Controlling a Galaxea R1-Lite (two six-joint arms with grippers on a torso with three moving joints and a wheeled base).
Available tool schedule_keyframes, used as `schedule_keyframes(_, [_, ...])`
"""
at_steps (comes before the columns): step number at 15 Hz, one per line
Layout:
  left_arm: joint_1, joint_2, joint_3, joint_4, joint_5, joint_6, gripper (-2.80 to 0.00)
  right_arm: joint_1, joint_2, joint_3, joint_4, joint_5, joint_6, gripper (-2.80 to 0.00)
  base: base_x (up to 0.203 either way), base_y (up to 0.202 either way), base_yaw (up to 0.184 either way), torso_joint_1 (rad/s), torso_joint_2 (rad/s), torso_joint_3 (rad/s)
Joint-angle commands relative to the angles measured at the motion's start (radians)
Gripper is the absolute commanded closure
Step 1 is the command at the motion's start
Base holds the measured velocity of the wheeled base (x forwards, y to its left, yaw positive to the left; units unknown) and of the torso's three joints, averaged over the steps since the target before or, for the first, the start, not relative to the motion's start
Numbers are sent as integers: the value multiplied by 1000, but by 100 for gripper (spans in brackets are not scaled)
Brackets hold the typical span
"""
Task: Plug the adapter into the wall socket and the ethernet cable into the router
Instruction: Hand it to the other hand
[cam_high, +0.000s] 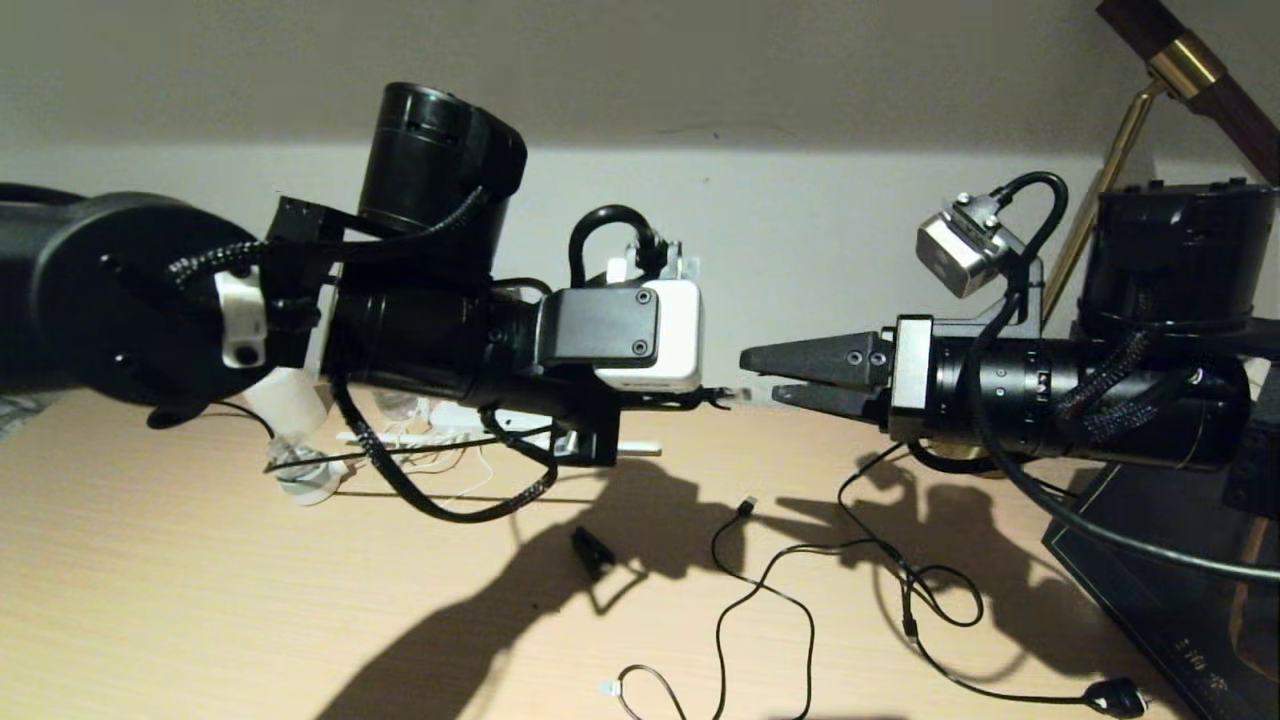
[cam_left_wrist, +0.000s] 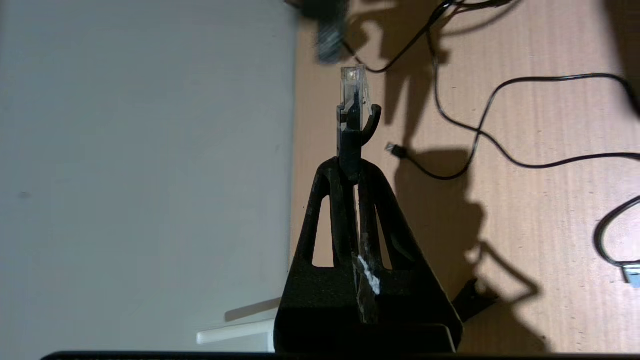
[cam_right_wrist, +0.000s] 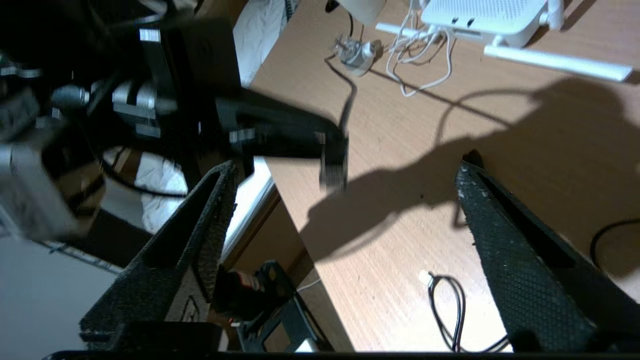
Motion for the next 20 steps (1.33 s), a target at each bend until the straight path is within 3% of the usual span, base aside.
schedule_keyframes(1, [-2, -7, 8, -17, -3, 5, 0, 17, 25, -17, -2, -20, 2, -280, 0, 0, 0, 0, 0, 0])
schedule_keyframes(14, [-3, -3, 34, -58, -13, 7, 0, 34, 45, -23, -2, -55, -2, -280, 0, 0, 0, 0, 0, 0])
schedule_keyframes(15, [-3, -3, 34, -60, -13, 8, 0, 34, 45, -23, -2, -55, -2, 0, 0, 0, 0, 0, 0, 0])
schedule_keyframes(20, [-3, -1, 36, -61, -13, 8, 0, 48, 45, -21, -2, -55, 6, 0, 0, 0, 0, 0, 0, 0])
